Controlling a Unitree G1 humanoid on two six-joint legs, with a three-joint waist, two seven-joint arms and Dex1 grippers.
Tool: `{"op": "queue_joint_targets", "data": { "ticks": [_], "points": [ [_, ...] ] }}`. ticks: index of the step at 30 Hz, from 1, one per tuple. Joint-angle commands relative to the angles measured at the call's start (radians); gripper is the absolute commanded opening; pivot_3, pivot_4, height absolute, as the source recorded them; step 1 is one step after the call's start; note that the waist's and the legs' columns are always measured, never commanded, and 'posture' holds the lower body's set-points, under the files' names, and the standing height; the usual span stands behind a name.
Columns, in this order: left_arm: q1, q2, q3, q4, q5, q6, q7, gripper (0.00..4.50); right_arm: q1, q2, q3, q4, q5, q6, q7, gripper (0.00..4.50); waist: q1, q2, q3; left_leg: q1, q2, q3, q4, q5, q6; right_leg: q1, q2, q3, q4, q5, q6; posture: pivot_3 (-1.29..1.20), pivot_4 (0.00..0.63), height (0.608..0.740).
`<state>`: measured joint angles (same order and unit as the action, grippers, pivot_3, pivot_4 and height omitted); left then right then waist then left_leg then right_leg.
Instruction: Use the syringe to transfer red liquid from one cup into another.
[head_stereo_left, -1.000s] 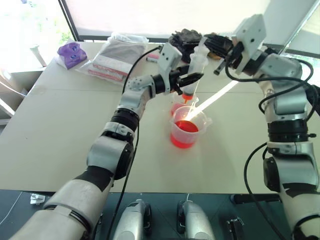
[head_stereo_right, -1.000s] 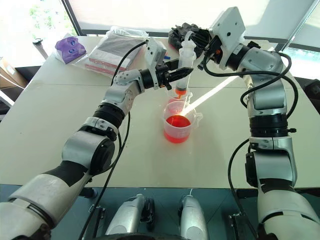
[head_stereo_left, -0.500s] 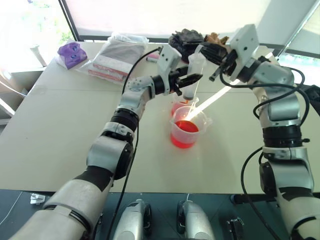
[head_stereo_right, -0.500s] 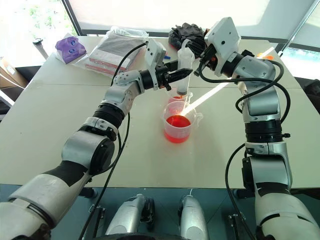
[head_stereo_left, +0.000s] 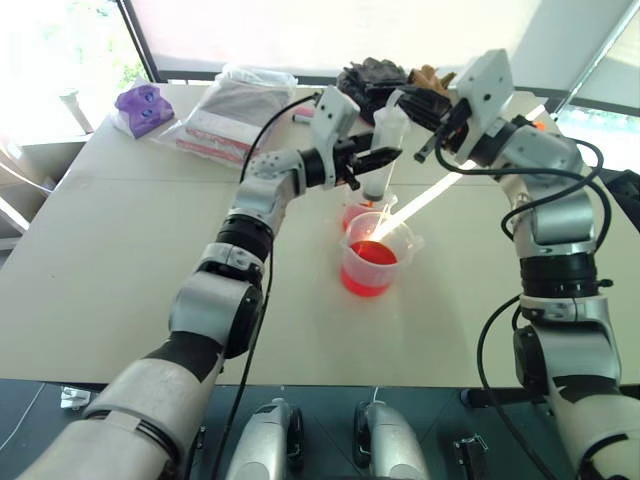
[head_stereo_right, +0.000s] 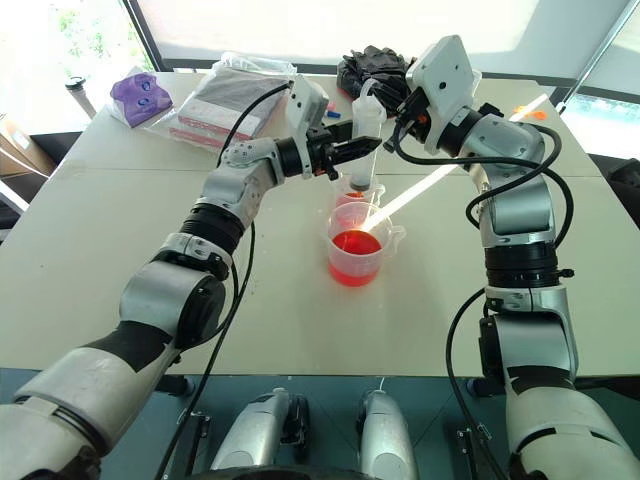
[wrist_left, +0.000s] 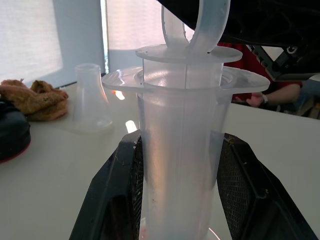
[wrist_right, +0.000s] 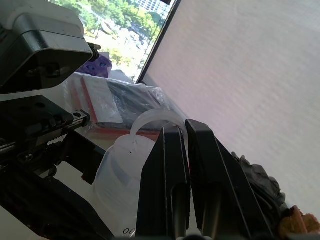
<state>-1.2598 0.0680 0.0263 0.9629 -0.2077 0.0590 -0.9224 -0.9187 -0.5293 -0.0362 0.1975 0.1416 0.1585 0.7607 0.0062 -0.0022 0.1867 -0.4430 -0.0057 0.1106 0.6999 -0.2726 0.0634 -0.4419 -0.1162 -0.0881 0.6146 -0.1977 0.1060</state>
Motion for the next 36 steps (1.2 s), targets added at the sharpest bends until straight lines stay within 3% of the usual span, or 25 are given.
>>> {"op": "queue_joint_targets", "data": {
  "ticks": [1,7,11,20,25,28,32,36],
  "points": [
    [-0.028,0.021,0.047,-0.114,-0.046,-0.001,0.023,1.60,0.003,0.012,0.029,-0.020,0.009,0.000,0.023,0.89,-0.003,0.000,0.000,0.000,0.000,0.000,0.000,0.000,0.000,0.000,0.000,0.000,0.000,0.000,0.000,0.00,0.150,0.740],
    [-0.009,0.024,0.055,-0.153,-0.053,0.009,0.039,1.60,0.012,-0.031,0.010,-0.035,-0.021,-0.044,-0.003,3.83,0.001,0.000,0.000,0.000,0.000,0.000,0.000,0.000,0.000,0.000,0.000,0.000,0.000,0.000,0.000,0.00,0.150,0.740],
    [-0.009,0.021,0.075,-0.200,-0.088,0.040,0.051,1.60,0.039,-0.083,-0.056,-0.097,0.011,-0.009,-0.025,3.83,0.006,0.000,0.000,0.000,0.000,0.000,0.000,0.000,0.000,0.000,0.000,0.000,0.000,0.000,0.000,0.00,0.150,0.740],
    [-0.048,0.075,0.159,-0.415,-0.235,0.323,0.156,1.60,0.099,-0.188,-0.232,-0.205,0.124,0.145,-0.075,3.83,-0.002,0.000,0.000,0.001,0.000,0.000,0.000,0.000,0.000,0.000,0.000,0.000,0.000,0.000,0.000,0.00,0.150,0.740],
    [0.002,0.249,0.147,-0.599,-0.262,0.682,0.248,1.60,0.202,-0.291,-0.316,-0.413,0.379,0.412,0.054,3.83,-0.016,0.000,0.000,0.001,0.001,-0.001,-0.001,0.000,-0.001,0.000,0.000,0.000,0.001,0.000,0.000,0.00,0.150,0.740],
    [0.091,0.354,0.138,-0.745,-0.314,1.050,0.311,1.60,0.269,-0.376,-0.351,-0.578,0.644,0.654,0.137,3.83,-0.017,0.000,0.000,0.001,0.001,-0.002,-0.001,0.000,-0.001,0.001,0.000,0.000,0.001,0.000,0.000,0.00,0.150,0.740],
    [0.203,0.400,0.150,-0.884,-0.361,1.442,0.377,1.60,0.297,-0.439,-0.342,-0.681,0.850,0.808,0.165,3.83,-0.016,0.000,0.000,0.002,0.001,-0.003,0.000,0.000,-0.001,0.002,0.000,0.000,0.002,0.000,0.000,0.00,0.150,0.740],
    [0.355,0.441,0.105,-0.944,-0.477,1.555,0.458,1.60,0.337,-0.438,-0.303,-0.734,0.949,0.855,0.170,3.83,-0.011,-0.001,0.000,0.002,0.000,-0.005,0.001,0.000,-0.001,0.003,-0.001,0.000,0.001,0.000,0.000,0.00,0.150,0.740]
  ]
}}
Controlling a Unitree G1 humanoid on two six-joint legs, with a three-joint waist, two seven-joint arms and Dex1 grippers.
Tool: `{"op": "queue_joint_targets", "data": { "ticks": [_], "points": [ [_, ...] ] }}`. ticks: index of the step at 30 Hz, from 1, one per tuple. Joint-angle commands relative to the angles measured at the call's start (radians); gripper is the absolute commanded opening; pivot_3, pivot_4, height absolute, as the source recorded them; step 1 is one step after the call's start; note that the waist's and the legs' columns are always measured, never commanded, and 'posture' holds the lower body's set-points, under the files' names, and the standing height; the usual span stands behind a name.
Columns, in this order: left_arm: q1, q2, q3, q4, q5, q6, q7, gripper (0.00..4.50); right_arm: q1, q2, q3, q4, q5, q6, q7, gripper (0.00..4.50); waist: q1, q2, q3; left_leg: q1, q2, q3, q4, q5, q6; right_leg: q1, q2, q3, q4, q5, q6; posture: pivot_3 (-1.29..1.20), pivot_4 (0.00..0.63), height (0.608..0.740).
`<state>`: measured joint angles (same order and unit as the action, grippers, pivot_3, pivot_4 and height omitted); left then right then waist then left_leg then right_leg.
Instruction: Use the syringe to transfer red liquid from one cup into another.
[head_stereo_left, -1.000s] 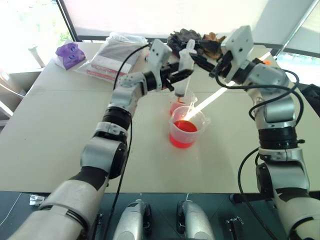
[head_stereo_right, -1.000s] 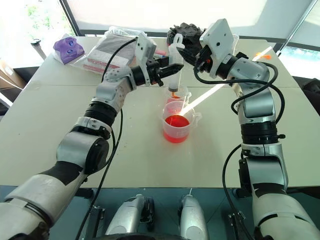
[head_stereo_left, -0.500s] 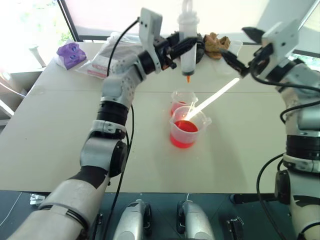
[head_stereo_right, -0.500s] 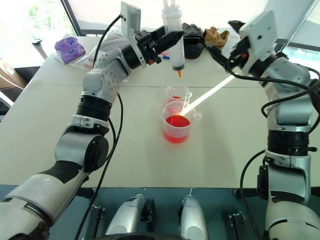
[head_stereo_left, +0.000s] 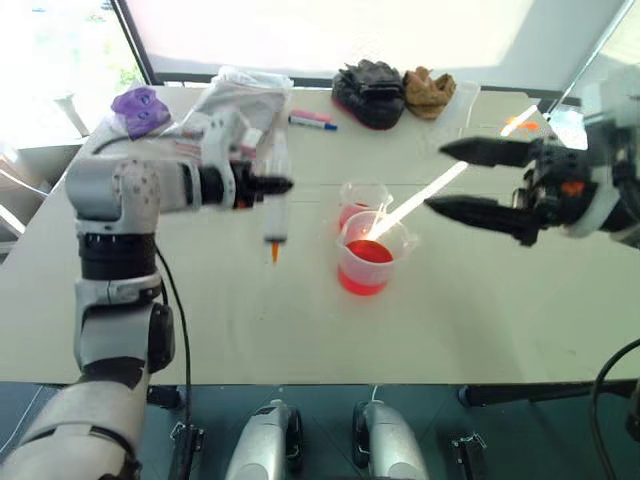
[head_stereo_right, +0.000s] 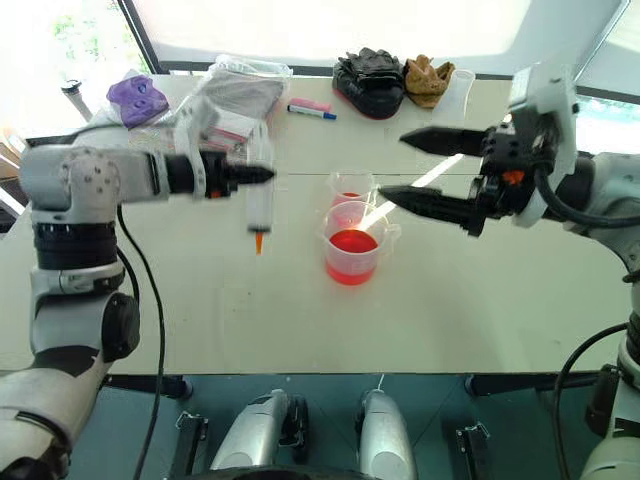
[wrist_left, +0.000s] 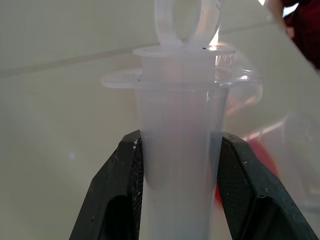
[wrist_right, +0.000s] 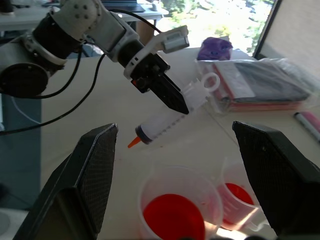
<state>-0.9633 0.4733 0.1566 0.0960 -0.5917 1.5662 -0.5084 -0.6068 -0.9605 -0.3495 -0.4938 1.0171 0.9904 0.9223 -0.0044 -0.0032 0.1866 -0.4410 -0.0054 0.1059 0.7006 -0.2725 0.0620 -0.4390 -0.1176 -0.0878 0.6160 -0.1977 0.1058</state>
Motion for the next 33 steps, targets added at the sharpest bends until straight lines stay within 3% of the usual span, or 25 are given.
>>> {"op": "queue_joint_targets", "data": {
  "ticks": [1,8,12,15,22,30,33],
  "points": [
    [0.099,0.046,-0.042,-0.105,-0.122,0.048,0.056,1.60,0.043,-0.002,0.024,-0.055,0.083,0.025,0.011,3.83,-0.001,0.000,0.000,0.000,0.000,0.000,0.000,0.000,0.000,0.000,-0.001,0.000,0.000,0.000,0.000,0.00,0.150,0.740],
    [0.206,0.056,-0.144,-0.253,-0.125,0.048,0.088,1.60,0.127,0.042,0.121,-0.103,0.029,-0.028,-0.034,3.83,-0.002,0.001,-0.001,0.000,0.000,-0.001,-0.001,0.001,-0.004,-0.001,-0.002,0.001,0.000,0.000,-0.001,0.00,0.150,0.740],
    [0.223,0.024,-0.110,-0.229,-0.105,0.048,0.150,1.60,0.148,0.061,0.129,-0.113,0.026,-0.046,-0.078,3.83,-0.004,0.001,-0.001,0.001,0.000,-0.001,-0.001,0.001,-0.004,-0.001,-0.002,0.001,0.000,0.000,-0.001,0.00,0.150,0.740],
    [0.223,0.001,-0.064,-0.183,-0.099,0.048,0.213,2.89,0.160,0.071,0.129,-0.114,0.030,-0.053,-0.104,3.88,-0.004,0.001,-0.001,0.001,0.000,-0.001,-0.001,0.001,-0.004,-0.001,-0.002,0.001,0.000,0.000,-0.001,0.00,0.150,0.740],
    [0.194,-0.047,0.040,-0.122,-0.105,0.048,0.339,4.49,0.175,0.060,0.137,-0.111,0.022,-0.064,-0.112,3.88,0.002,0.000,0.000,0.001,0.000,-0.001,-0.001,0.001,-0.004,-0.001,-0.002,0.001,0.000,0.001,-0.002,0.00,0.150,0.740],
    [0.205,-0.007,0.118,-0.279,-0.141,0.001,0.271,4.49,0.221,0.015,0.085,-0.066,-0.028,-0.086,-0.094,3.88,0.017,0.000,0.000,-0.001,0.000,0.000,-0.001,0.000,-0.006,-0.003,-0.003,0.001,0.000,0.001,-0.002,0.00,0.150,0.740],
    [0.243,-0.001,0.226,-0.377,-0.186,-0.023,0.230,4.49,0.257,-0.001,0.029,-0.019,-0.058,-0.107,-0.096,3.88,0.017,0.000,0.000,-0.001,0.000,0.000,-0.001,-0.001,-0.007,-0.003,-0.003,0.001,-0.001,0.000,-0.005,0.00,0.150,0.740]
  ]
}}
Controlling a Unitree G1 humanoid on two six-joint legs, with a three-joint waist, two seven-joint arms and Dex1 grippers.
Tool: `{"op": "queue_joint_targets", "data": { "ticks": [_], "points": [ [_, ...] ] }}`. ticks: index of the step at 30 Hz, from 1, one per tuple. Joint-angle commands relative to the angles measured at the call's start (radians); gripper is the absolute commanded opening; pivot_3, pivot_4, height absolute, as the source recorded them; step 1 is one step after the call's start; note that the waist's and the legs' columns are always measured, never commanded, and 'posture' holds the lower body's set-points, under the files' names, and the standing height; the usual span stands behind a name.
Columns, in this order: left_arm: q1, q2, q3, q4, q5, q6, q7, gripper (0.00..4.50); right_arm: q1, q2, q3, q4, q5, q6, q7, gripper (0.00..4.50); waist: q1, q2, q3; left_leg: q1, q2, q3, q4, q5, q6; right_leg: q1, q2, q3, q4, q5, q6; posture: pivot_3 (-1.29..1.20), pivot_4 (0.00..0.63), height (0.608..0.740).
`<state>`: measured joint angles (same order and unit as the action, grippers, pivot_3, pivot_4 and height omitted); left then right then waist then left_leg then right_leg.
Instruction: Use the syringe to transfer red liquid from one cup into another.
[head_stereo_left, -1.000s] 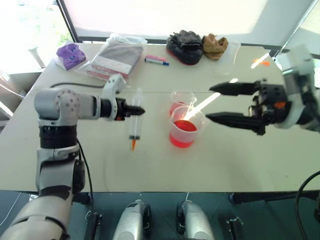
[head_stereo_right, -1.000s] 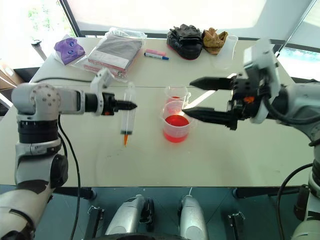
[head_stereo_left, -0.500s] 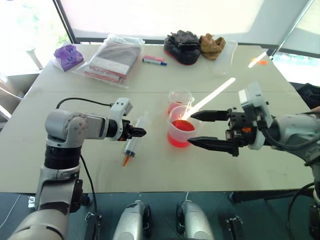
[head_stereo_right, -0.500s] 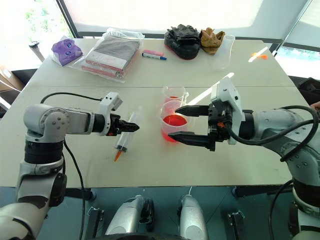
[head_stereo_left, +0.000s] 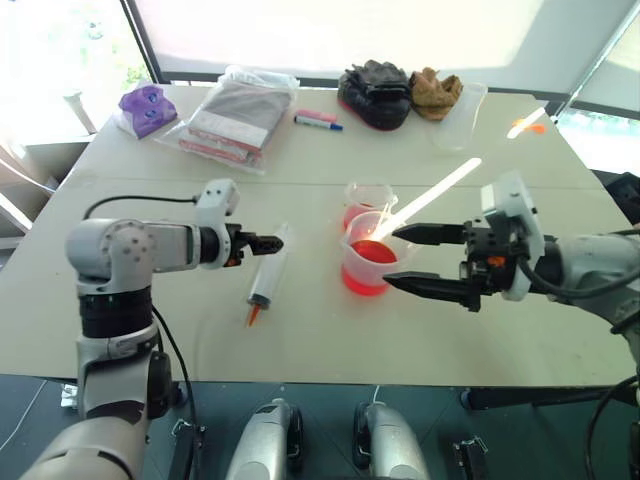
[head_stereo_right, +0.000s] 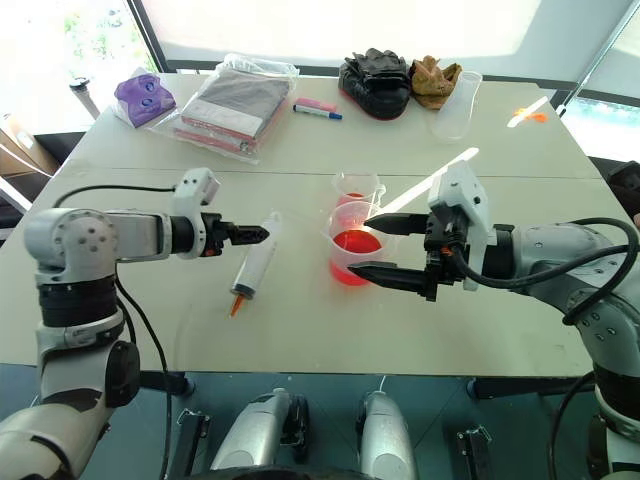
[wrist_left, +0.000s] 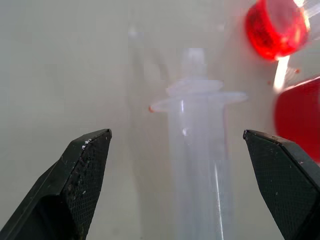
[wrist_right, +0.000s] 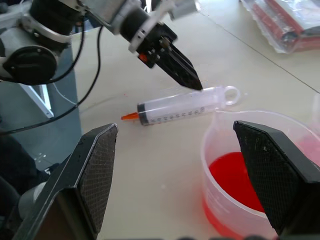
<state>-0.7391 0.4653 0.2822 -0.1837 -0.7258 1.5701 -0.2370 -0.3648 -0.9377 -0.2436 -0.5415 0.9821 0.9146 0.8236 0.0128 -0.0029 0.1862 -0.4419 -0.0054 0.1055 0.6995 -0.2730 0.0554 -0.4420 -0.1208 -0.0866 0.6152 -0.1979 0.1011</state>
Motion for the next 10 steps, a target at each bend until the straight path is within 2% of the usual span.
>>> {"op": "queue_joint_targets", "data": {
  "ticks": [1,4,10],
  "points": [
    [0.034,0.004,0.145,-0.135,-0.086,-0.025,-0.063,4.49,0.030,-0.028,-0.093,0.043,-0.034,-0.038,0.002,3.88,0.000,0.000,0.000,0.000,0.000,0.000,0.000,0.000,0.000,0.000,0.000,0.000,0.000,0.000,0.000,0.00,0.150,0.740],
    [0.080,-0.024,0.274,-0.249,-0.153,-0.025,-0.069,4.49,0.061,-0.030,-0.122,0.077,-0.055,-0.050,0.000,3.88,-0.001,0.000,0.000,0.000,0.000,0.000,0.000,0.000,0.000,0.000,0.000,0.000,0.000,0.000,-0.001,0.00,0.150,0.740],
    [0.263,-0.027,0.328,-0.453,-0.197,-0.134,-0.060,4.49,0.058,0.027,-0.162,0.140,-0.019,-0.040,-0.043,3.88,-0.002,0.000,0.000,0.001,0.000,0.000,0.000,0.000,-0.001,0.001,0.001,0.000,0.000,0.000,-0.002,0.00,0.150,0.740]
  ]
}}
